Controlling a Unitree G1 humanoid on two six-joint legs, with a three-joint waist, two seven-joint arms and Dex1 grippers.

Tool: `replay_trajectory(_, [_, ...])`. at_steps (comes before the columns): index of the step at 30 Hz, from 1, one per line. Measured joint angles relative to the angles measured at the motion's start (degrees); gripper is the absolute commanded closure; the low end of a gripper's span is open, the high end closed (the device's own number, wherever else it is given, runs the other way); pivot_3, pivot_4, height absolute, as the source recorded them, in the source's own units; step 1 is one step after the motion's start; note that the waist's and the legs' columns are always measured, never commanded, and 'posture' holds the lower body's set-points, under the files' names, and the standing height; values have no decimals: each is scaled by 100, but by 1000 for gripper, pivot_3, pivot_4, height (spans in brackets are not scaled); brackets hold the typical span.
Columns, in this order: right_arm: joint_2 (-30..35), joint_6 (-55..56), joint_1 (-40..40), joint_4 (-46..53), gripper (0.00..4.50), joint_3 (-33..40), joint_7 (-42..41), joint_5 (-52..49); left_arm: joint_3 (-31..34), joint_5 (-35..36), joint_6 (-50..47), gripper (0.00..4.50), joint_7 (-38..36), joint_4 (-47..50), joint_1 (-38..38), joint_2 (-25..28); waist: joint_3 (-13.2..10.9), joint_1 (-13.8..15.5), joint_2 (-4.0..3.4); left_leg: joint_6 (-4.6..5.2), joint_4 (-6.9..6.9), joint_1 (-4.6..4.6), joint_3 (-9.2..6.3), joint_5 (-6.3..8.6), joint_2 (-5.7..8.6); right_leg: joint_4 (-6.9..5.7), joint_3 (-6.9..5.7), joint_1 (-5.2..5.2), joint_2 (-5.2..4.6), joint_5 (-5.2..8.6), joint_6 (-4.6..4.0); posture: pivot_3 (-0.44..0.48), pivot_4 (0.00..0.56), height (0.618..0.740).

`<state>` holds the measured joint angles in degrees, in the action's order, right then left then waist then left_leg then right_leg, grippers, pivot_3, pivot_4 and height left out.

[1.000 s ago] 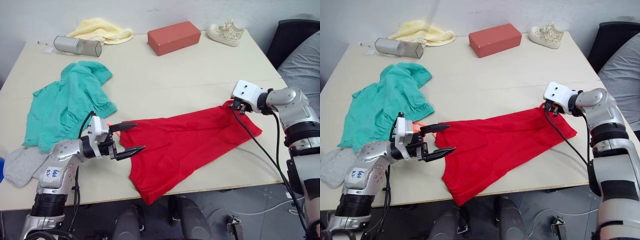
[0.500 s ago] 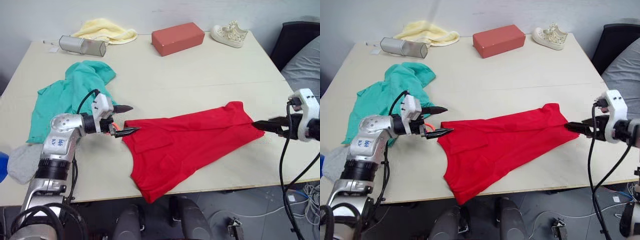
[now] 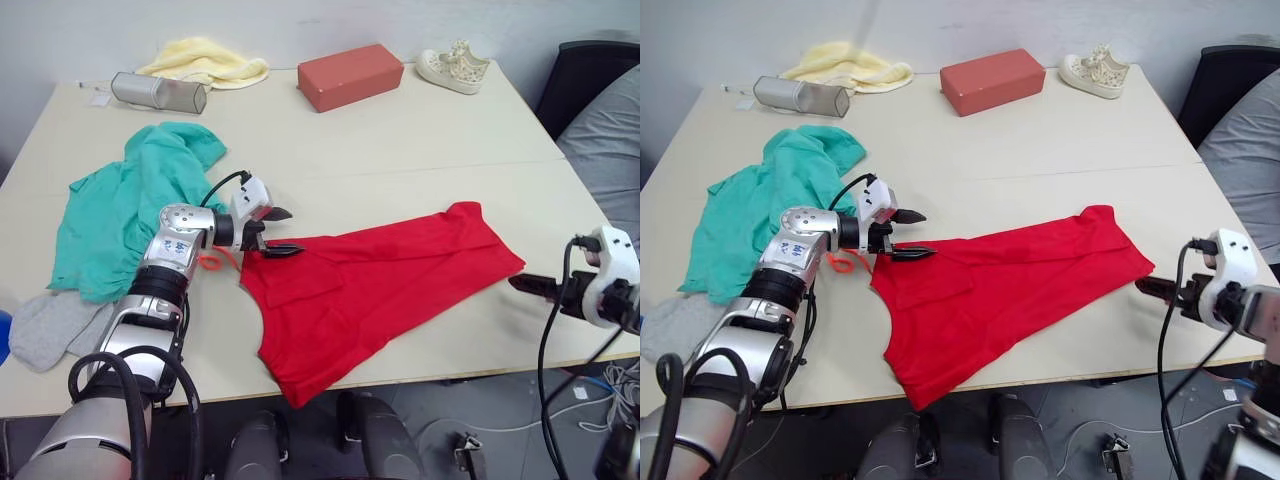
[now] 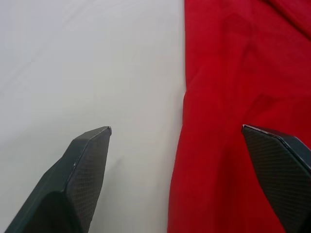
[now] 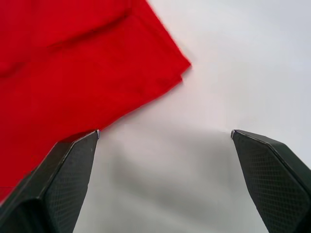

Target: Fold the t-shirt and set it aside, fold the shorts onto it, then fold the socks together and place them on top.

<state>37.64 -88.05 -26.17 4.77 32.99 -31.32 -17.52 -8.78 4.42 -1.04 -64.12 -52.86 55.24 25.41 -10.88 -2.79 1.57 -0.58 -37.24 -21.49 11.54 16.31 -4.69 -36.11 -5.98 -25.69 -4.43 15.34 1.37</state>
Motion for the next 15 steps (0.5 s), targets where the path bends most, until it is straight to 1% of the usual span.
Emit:
replay_trajectory(1, [-160, 95, -106, -71, 58, 2, 133, 34, -32, -42, -2, 0, -52, -102, 50, -10, 0, -9, 1, 0, -1, -1, 1, 0, 0, 0, 0, -1, -1, -1, -1, 0, 150, 740])
replay_trajectory(4, [-289, 330, -311, -316, 58, -1, 407, 58, -54, -149, 58, 0, -172, -314, 80, -12, 0, -41, 1, 3, -1, -1, 2, 0, 0, 0, 1, 0, -4, -2, 1, 0, 150, 740])
replay_trajectory(7, [-325, 623, -408, -548, 623, -83, 574, 59, -43, -191, 121, 559, -212, -398, 89, -9, 2, -48, 5, 6, -3, 0, 4, 0, 0, -2, 5, 2, -4, -4, 5, 0, 150, 740])
replay_trajectory(8, [-325, 731, -410, -602, 878, -135, 616, 63, -37, -205, 121, 808, -220, -403, 88, 1, 3, -50, 5, 6, -4, 0, 4, -1, 0, -2, 6, 2, -4, -5, 6, 0, 150, 740])
replay_trajectory(10, [-324, 941, -412, -722, 1659, -218, 677, 63, -27, -229, 106, 1518, -254, -405, 86, 30, 4, -62, 7, 6, -6, 0, 5, 0, 1, -2, 6, 2, -5, -5, 6, 0, 150, 740])
replay_trajectory(13, [-323, 1074, -445, -809, 2690, -358, 688, 35, -22, -229, 40, 2463, -394, -345, 44, 57, 4, -83, 8, 4, -6, 5, 8, -2, 0, -9, 8, 2, -5, -5, 5, 0, 150, 740])
replay_trajectory(15, [-315, 1131, -487, -889, 3399, -438, 666, -6, -18, -218, -57, 3104, -498, -131, -73, 90, 4, -97, 8, 0, -3, 7, 7, -4, -2, -14, 11, 1, -4, -4, 2, 0, 150, 740])
